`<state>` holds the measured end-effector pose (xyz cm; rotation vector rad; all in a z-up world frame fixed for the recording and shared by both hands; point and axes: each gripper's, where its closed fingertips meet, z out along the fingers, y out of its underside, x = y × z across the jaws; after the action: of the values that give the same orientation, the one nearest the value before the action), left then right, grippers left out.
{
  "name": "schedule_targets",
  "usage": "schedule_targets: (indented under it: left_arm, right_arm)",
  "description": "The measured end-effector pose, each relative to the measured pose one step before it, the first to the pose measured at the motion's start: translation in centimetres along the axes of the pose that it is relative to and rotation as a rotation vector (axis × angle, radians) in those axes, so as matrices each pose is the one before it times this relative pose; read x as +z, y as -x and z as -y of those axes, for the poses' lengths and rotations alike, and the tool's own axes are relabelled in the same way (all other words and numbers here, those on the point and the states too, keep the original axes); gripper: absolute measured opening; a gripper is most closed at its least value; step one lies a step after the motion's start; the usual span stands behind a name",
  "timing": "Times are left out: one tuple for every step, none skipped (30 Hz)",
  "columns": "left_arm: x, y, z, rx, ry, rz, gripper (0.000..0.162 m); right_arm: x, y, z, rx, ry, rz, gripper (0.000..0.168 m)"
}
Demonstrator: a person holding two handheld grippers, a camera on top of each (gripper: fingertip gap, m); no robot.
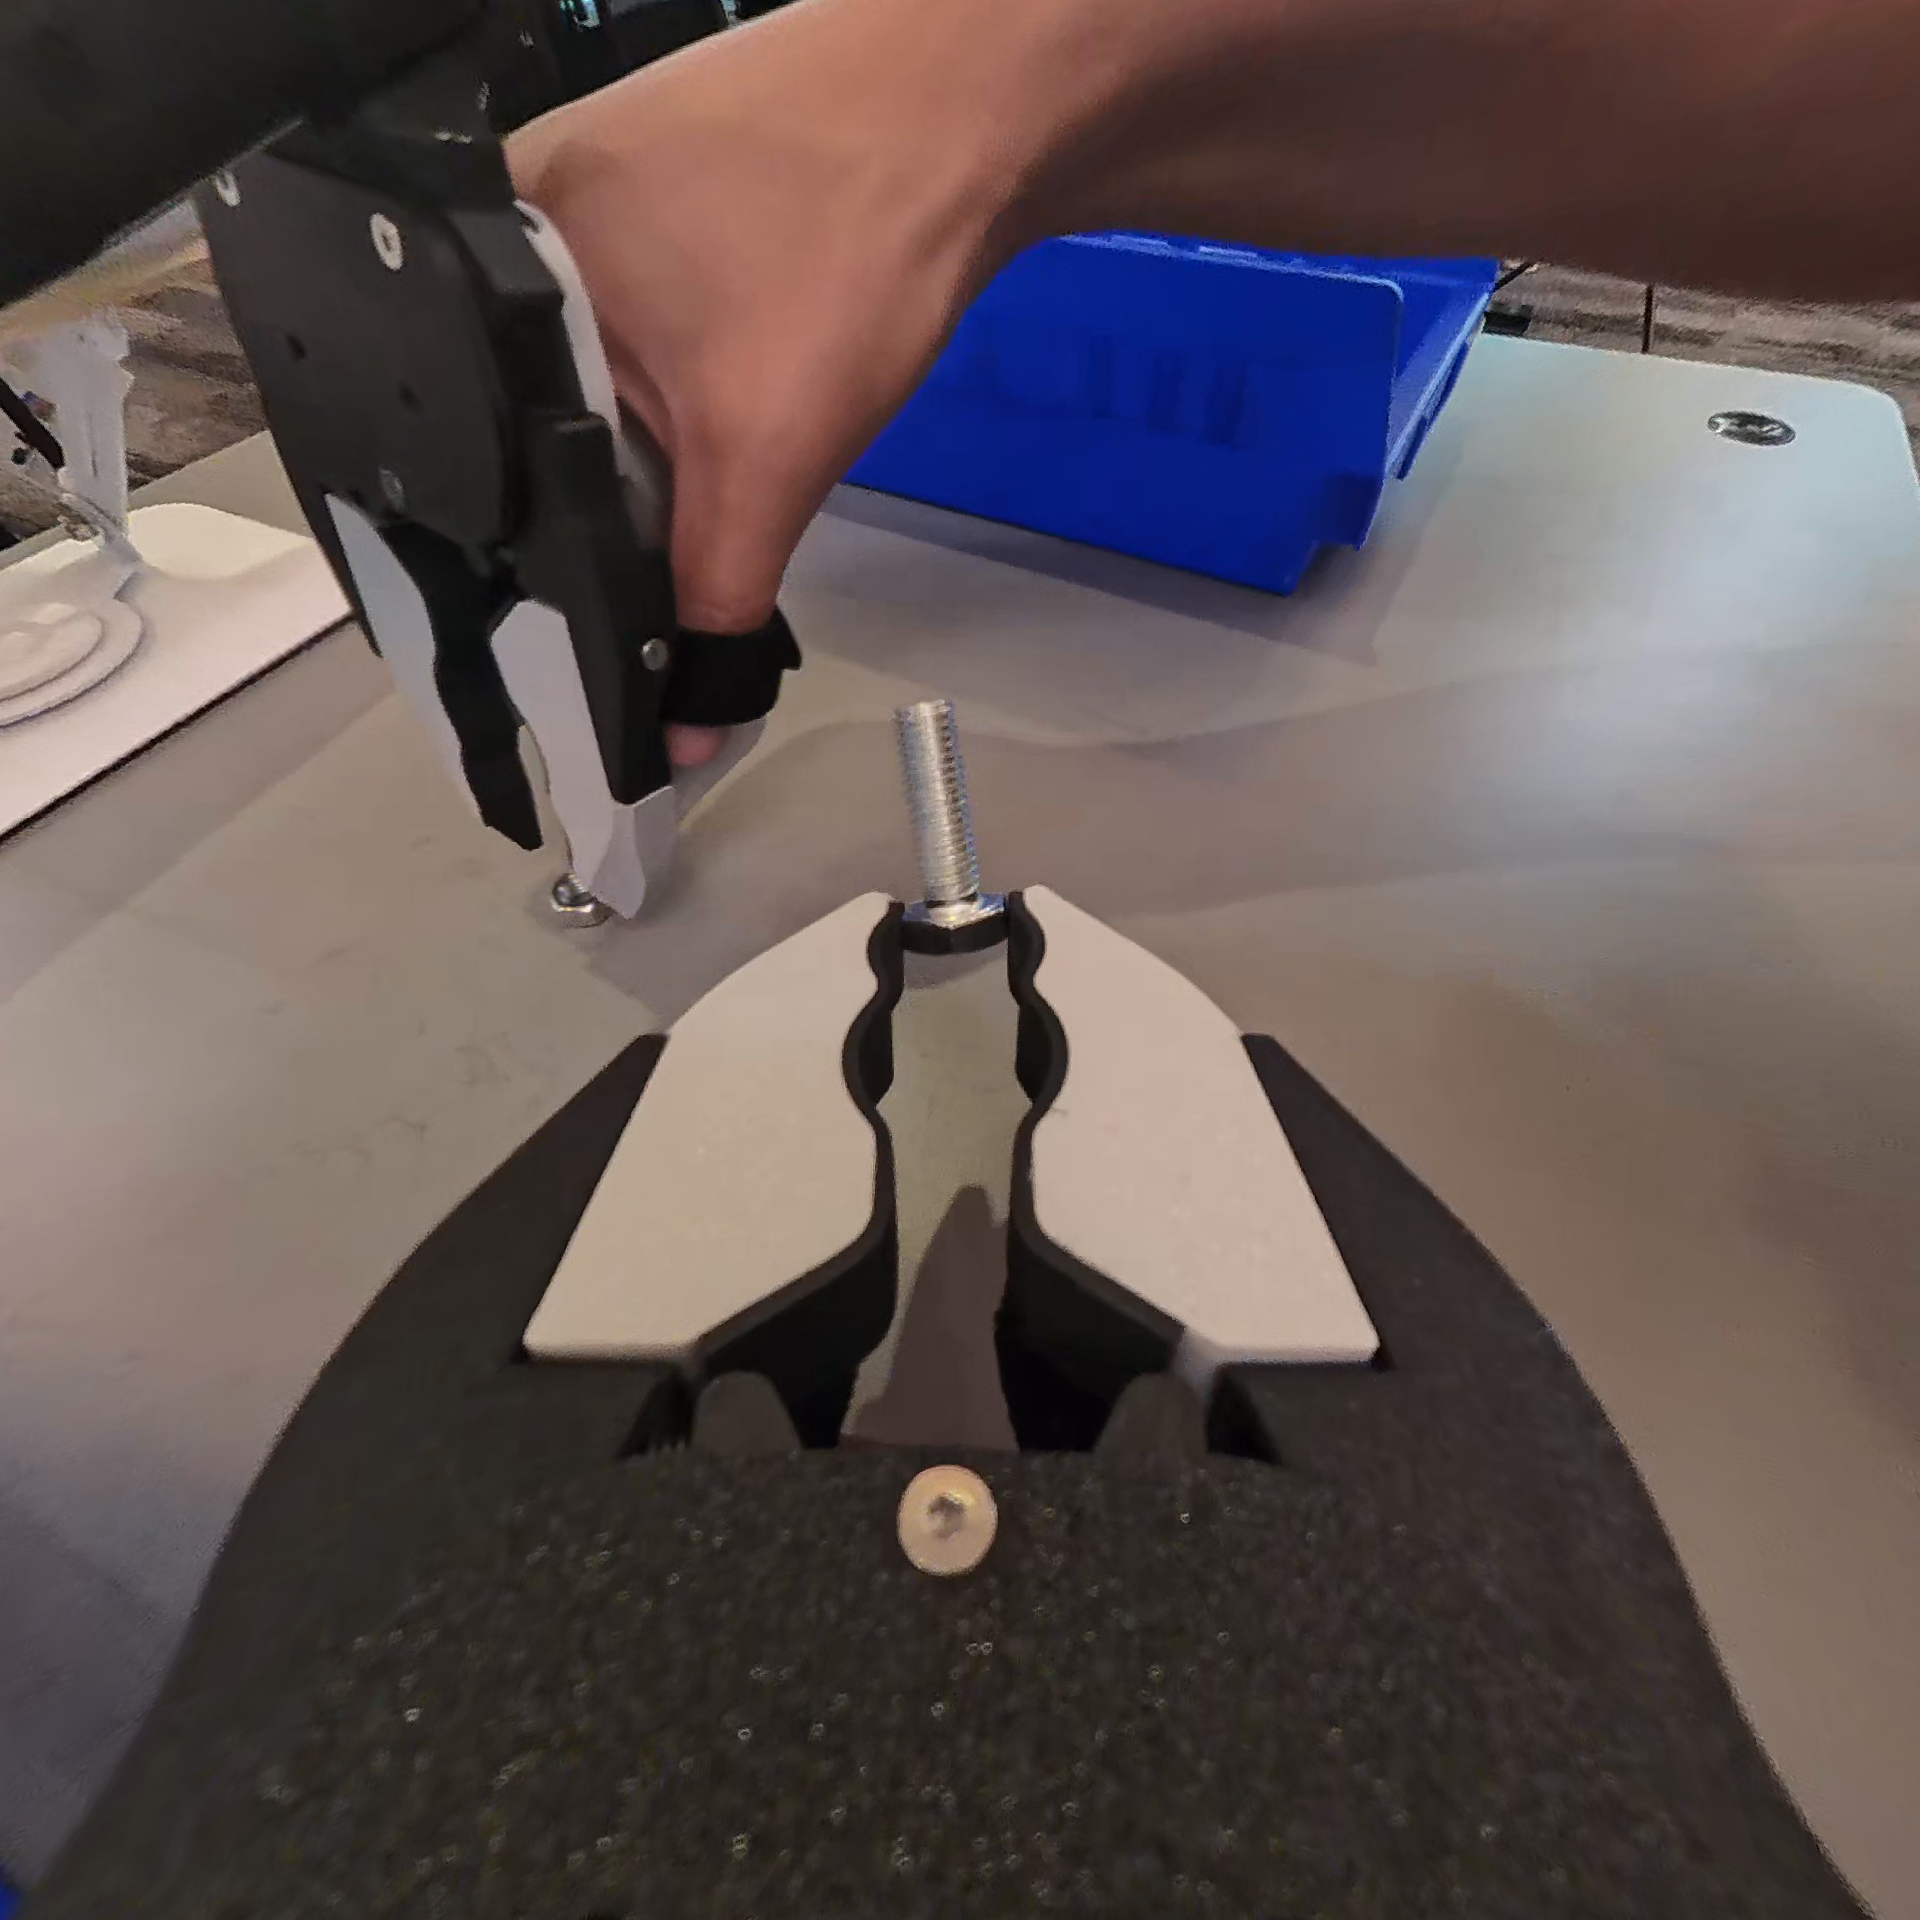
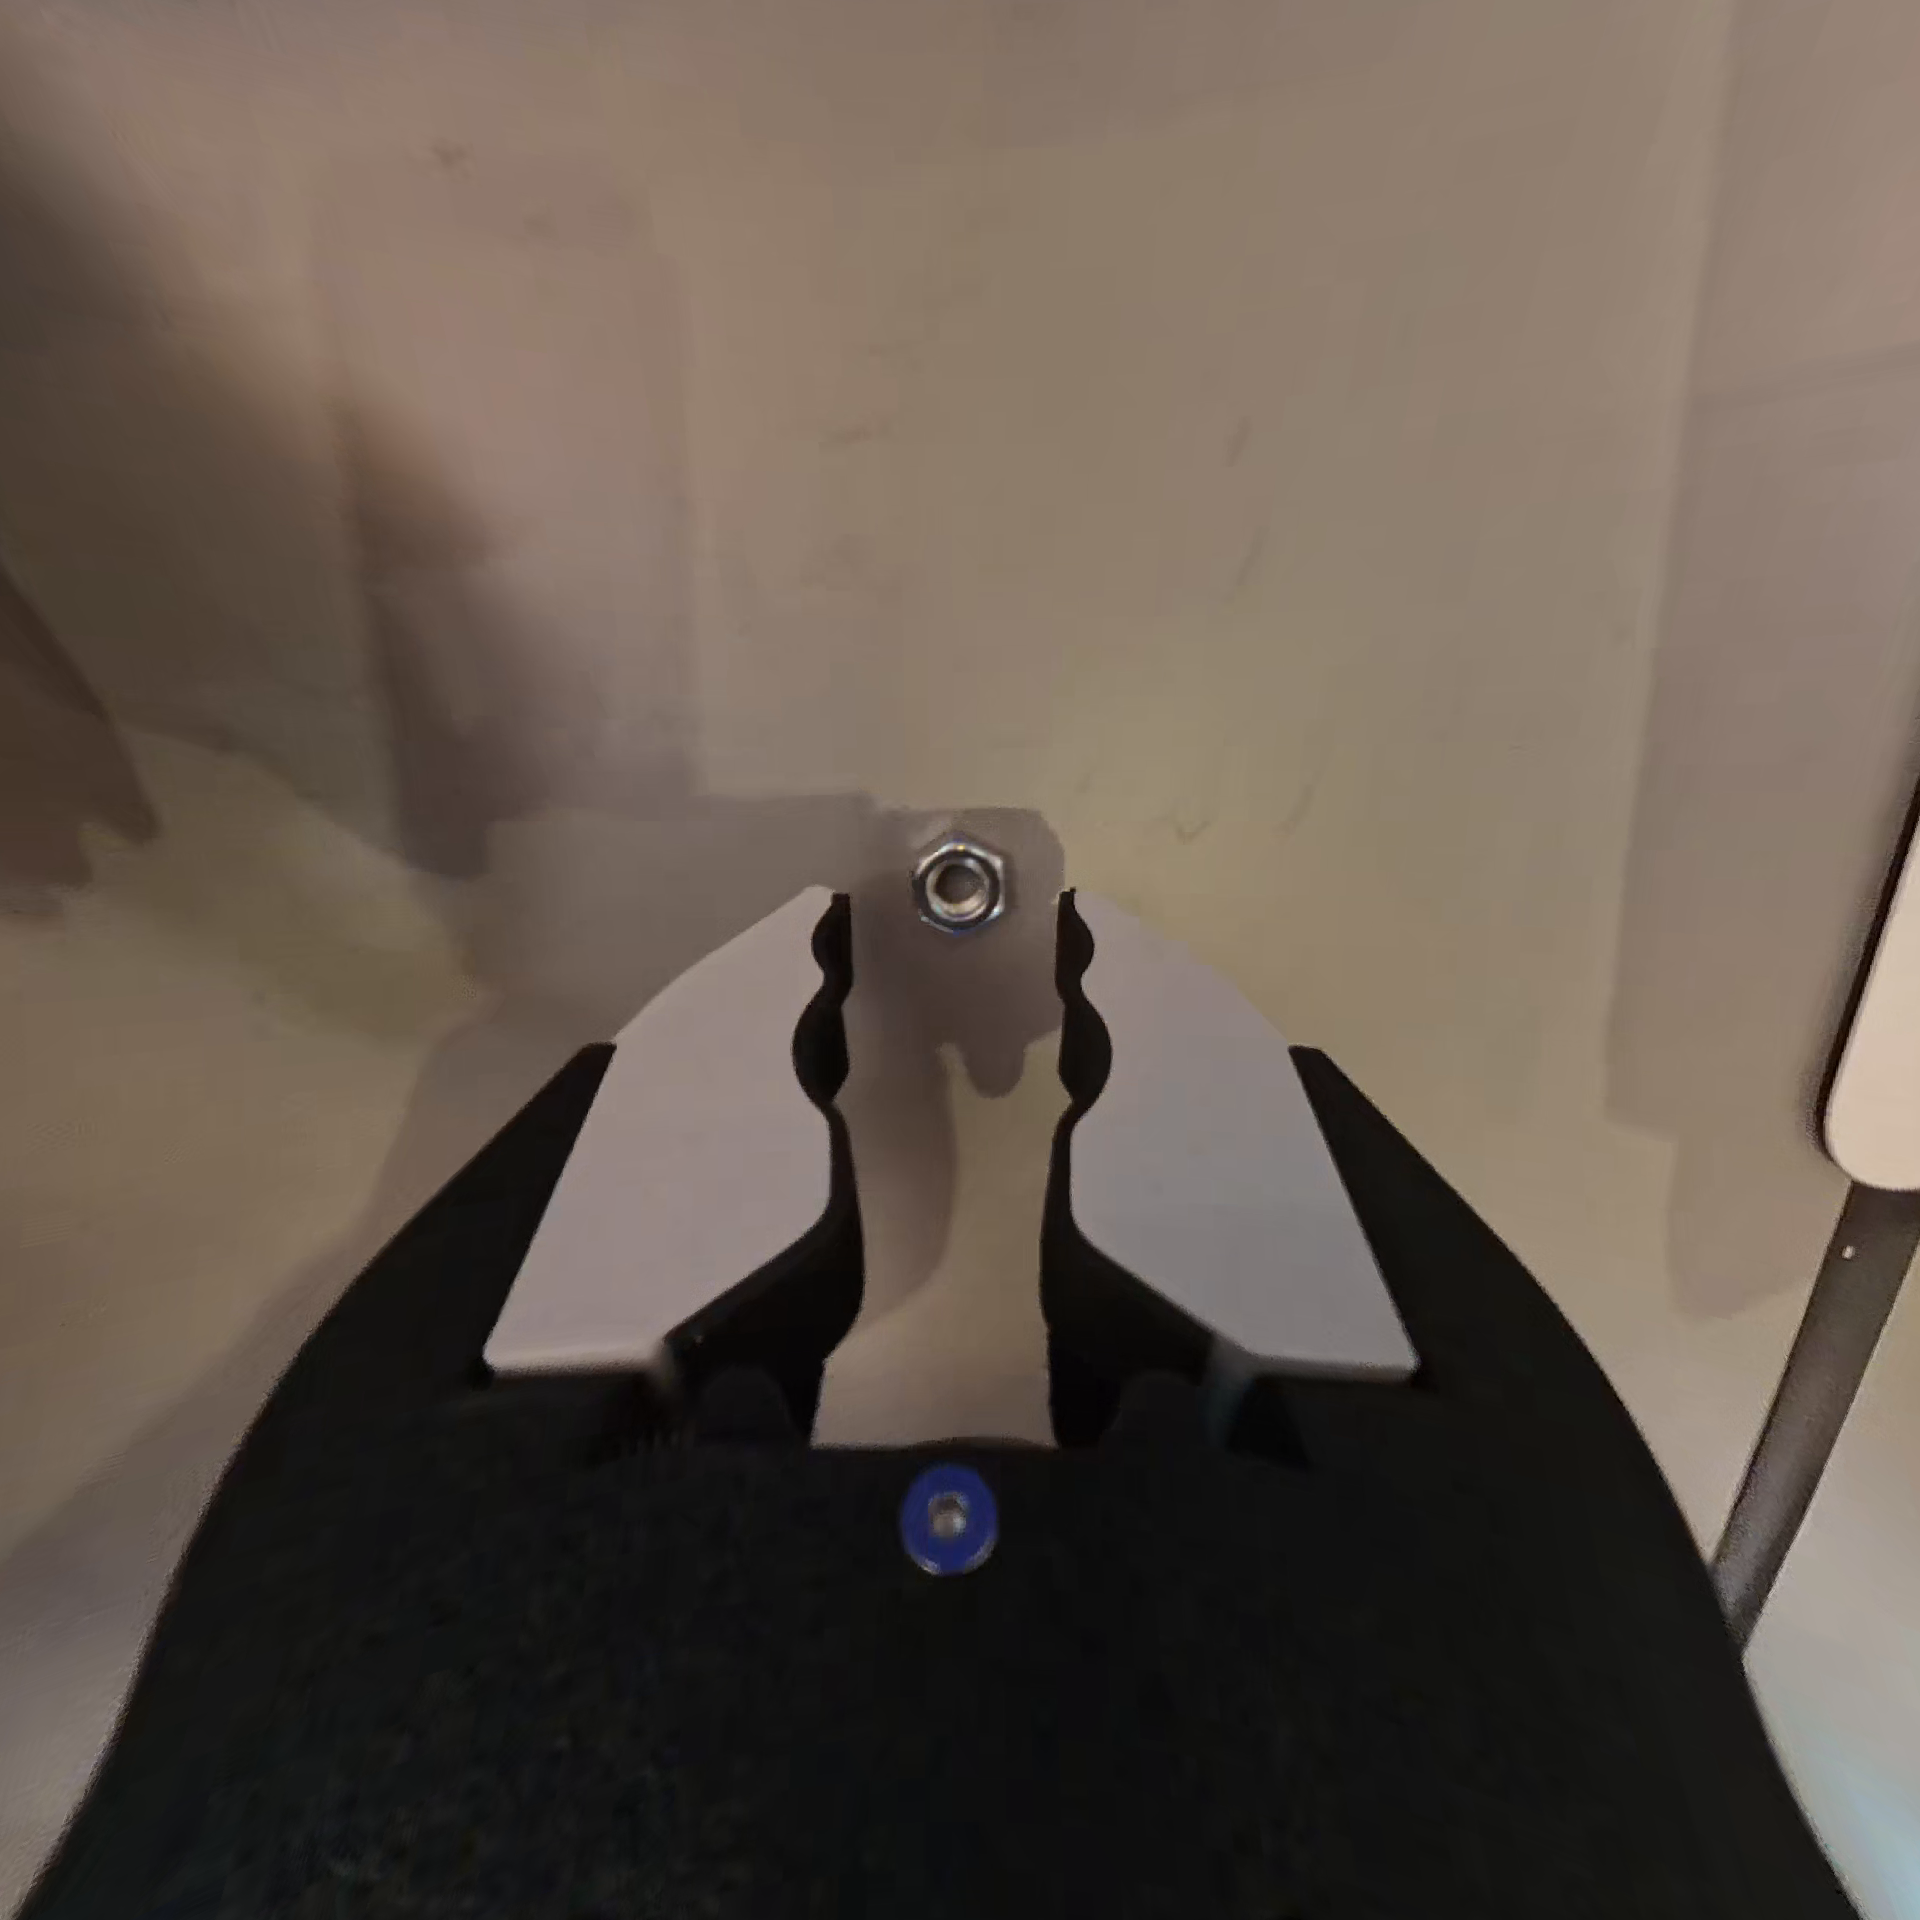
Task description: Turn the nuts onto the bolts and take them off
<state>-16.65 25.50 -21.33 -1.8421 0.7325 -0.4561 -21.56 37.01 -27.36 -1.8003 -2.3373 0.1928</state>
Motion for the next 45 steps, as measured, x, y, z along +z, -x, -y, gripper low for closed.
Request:
schedule_targets:
  left_arm:
    - [0.022, -0.058, -0.074, -0.0047, 0.0047, -0.0103, 0.018]
    - [0.037, 0.012, -0.145, -0.0019, 0.0094, -0.0042, 0.018]
    - [0.006, 0.082, -0.037, 0.0011, -0.0004, 0.0036, 0.018]
    - [0.024, -0.056, -0.039, 0.0016, 0.0006, -0.0050, 0.018]
    - [0.066, -0.146, -0.115, 0.0006, 0.0089, -0.0117, 0.018]
    - [0.054, 0.030, -0.091, 0.0003, 0.0061, 0.0034, 0.018]
    - [0.016, 0.040, -0.017, 0.0035, -0.0008, 0.0044, 0.018]
    - [0.014, -0.055, -0.030, 0.0030, 0.0005, -0.0042, 0.018]
    - [0.027, -0.019, -0.028, -0.0007, 0.0007, -0.0027, 0.018]
    - [0.010, -0.008, -0.024, -0.0027, -0.0005, -0.0029, 0.018]
    - [0.000, -0.071, 0.043, -0.0055, -0.0044, -0.0096, 0.018]
    - [-0.039, -0.131, 0.133, -0.0094, -0.0105, -0.0153, 0.018]
    - [-0.050, -0.167, 0.155, -0.0128, -0.0105, -0.0205, 0.018]
    - [-0.068, -0.148, 0.152, -0.0147, -0.0092, -0.0211, 0.018]
    - [-0.106, -0.195, 0.237, -0.0131, -0.0141, -0.0239, 0.018]
    - [-0.139, -0.241, 0.326, -0.0122, -0.0190, -0.0277, 0.018]
    - [-0.142, -0.330, 0.312, -0.0105, -0.0160, -0.0338, 0.018]
    - [-0.145, -0.278, 0.306, -0.0117, -0.0157, -0.0296, 0.018]
    - [-0.158, -0.248, 0.327, -0.0099, -0.0188, -0.0252, 0.018]
    - [-0.150, -0.291, 0.312, -0.0082, -0.0177, -0.0280, 0.018]
    - [-0.153, -0.245, 0.327, -0.0074, -0.0189, -0.0230, 0.018]
    - [-0.135, -0.255, 0.316, -0.0031, -0.0186, -0.0222, 0.018]
    - [-0.121, -0.293, 0.285, -0.0027, -0.0149, -0.0226, 0.018]
    - [-0.127, -0.261, 0.305, 0.0026, -0.0169, -0.0166, 0.018]
    - [-0.100, -0.311, 0.282, 0.0071, -0.0152, -0.0183, 0.018]
    - [-0.050, -0.310, 0.148, 0.0073, -0.0064, -0.0186, 0.018]
    - [-0.002, -0.135, 0.034, 0.0082, -0.0003, -0.0064, 0.018]
    - [0.029, -0.140, -0.050, 0.0071, 0.0023, -0.0079, 0.018]
    - [0.045, -0.238, -0.059, 0.0055, 0.0016, -0.0146, 0.018]
    - [0.063, -0.157, -0.027, 0.0034, 0.0009, -0.0072, 0.018]
    - [0.062, -0.168, -0.042, 0.0048, 0.0028, -0.0074, 0.018]
    - [0.048, -0.243, -0.028, 0.0053, 0.0047, -0.0120, 0.018]
    - [0.020, -0.126, 0.013, 0.0063, 0.0009, -0.0032, 0.018]
    - [-0.001, -0.121, 0.075, 0.0041, -0.0033, -0.0041, 0.018]
    - [-0.007, -0.140, 0.136, -0.0039, -0.0065, -0.0079, 0.018]
    - [-0.017, -0.170, 0.157, -0.0104, -0.0056, -0.0121, 0.018]
    - [-0.055, -0.207, 0.241, -0.0090, -0.0123, -0.0141, 0.018]
    - [-0.021, -0.234, 0.088, -0.0057, -0.0035, -0.0172, 0.018]
    - [0.001, -0.170, 0.048, -0.0012, -0.0023, -0.0117, 0.018]
    - [-0.018, -0.235, 0.103, -0.0056, -0.0079, -0.0179, 0.018]
    - [-0.017, -0.393, 0.096, -0.0179, -0.0102, -0.0350, 0.018]
    - [-0.022, -0.465, 0.087, -0.0238, -0.0072, -0.0443, 0.018]
    - [-0.039, -0.453, 0.077, -0.0184, -0.0073, -0.0409, 0.018]
    - [-0.022, -0.475, 0.079, -0.0126, -0.0105, -0.0398, 0.018]
    - [-0.018, -0.446, 0.137, -0.0131, -0.0104, -0.0357, 0.017]
  right_arm:
    - [0.092, -0.160, 0.120, -0.0007, 0.0051, 0.0054, 0.037]
    - [0.106, -0.064, 0.167, 0.0004, 0.0007, 0.0103, 0.036]
    - [0.130, 0.038, 0.077, 0.0034, 0.0062, 0.0147, 0.035]
    - [0.193, 0.055, 0.048, 0.0002, 0.0077, 0.0131, 0.034]
    - [0.204, -0.057, -0.031, -0.0040, 0.0099, 0.0020, 0.031]
    - [0.230, 0.025, -0.233, -0.0036, 0.0194, 0.0083, 0.024]
    - [0.087, 0.187, -0.082, 0.0042, 0.0060, 0.0219, 0.017]
    - [-0.009, 0.111, -0.005, 0.0078, -0.0071, 0.0140, 0.017]
    - [-0.045, 0.146, -0.177, -0.0071, 0.0011, 0.0125, 0.017]
    - [-0.173, 0.207, -0.282, -0.0167, 0.0040, 0.0108, 0.017]
    - [-0.480, 0.111, -0.106, -0.0171, -0.0178, 0.0013, 0.017]
    - [-0.816, 0.249, 0.045, -0.0159, -0.0343, 0.0095, 0.017]
    - [-1.141, 0.560, 0.252, -0.0263, -0.0511, 0.0232, 0.017]
    - [-1.437, 0.527, 0.404, -0.0449, -0.0594, 0.0083, 0.017]
    - [-1.615, 0.509, 0.541, -0.0606, -0.0637, -0.0072, 0.017]
    - [-1.699, 0.519, 0.666, -0.0701, -0.0628, -0.0153, 0.017]
    - [-1.669, 0.612, 0.771, -0.0789, -0.0584, -0.0137, 0.017]
    - [-1.517, 0.778, 0.756, -0.0848, -0.0502, -0.0066, 0.017]
    - [-1.316, 0.875, 0.820, -0.0910, -0.0405, 0.0009, 0.017]
    - [-1.102, 0.941, 0.903, -0.0796, -0.0313, 0.0005, 0.017]
    - [-0.788, 0.885, 0.824, -0.0633, -0.0235, 0.0087, 0.017]
    - [-0.646, 1.088, 0.890, -0.0526, -0.0226, 0.0133, 0.017]
    - [-0.299, 0.991, 1.024, -0.0466, -0.0253, 0.0171, 0.017]
    - [-0.056, 0.820, 0.789, -0.0506, -0.0185, 0.0131, 0.017]
    - [0.107, 0.797, 0.761, -0.0539, -0.0114, 0.0095, 0.017]
    - [0.219, 0.659, 0.646, -0.0509, -0.0061, 0.0072, 0.017]
    - [0.255, 0.593, 0.453, -0.0413, 0.0053, 0.0089, 0.017]
    - [0.237, 0.366, 0.299, -0.0391, 0.0090, 0.0030, 0.017]
    - [0.213, 0.181, 0.215, -0.0402, 0.0107, -0.0070, 0.017]
    - [0.273, 0.196, -0.059, -0.0271, 0.0036, 0.0023, 0.017]
    - [0.146, 0.278, 0.120, -0.0089, -0.0021, 0.0143, 0.017]
    - [0.104, 0.193, 0.092, -0.0018, -0.0024, 0.0099, 0.017]
    - [0.061, 0.132, 0.115, 0.0017, -0.0107, 0.0073, 0.017]
    - [0.048, 0.080, 0.084, 0.0049, -0.0074, 0.0081, 0.017]
    - [0.114, 0.029, 0.012, 0.0004, -0.0036, 0.0012, 0.017]
    - [0.078, 0.135, 0.134, 0.0033, -0.0107, 0.0076, 0.017]
    - [0.095, 0.263, 0.088, 0.0090, -0.0097, 0.0093, 0.017]
    - [0.022, 0.028, 0.081, -0.0035, -0.0026, -0.0007, 0.017]
    - [-0.004, 0.081, 0.010, -0.0047, 0.0014, 0.0024, 0.017]
    - [-0.079, 0.163, 0.155, 0.0045, -0.0095, 0.0104, 0.017]
    - [-0.063, 0.087, 0.234, 0.0068, -0.0182, 0.0085, 0.017]
    - [0.037, 0.137, 0.418, -0.0001, -0.0185, 0.0088, 0.017]
    - [0.022, 0.160, 0.386, 0.0019, -0.0159, 0.0095, 0.017]
    - [0.006, 0.117, 0.347, -0.0023, -0.0171, 0.0086, 0.017]
    - [0.000, 0.005, 0.493, -0.0054, -0.0213, -0.0006, 0.017]
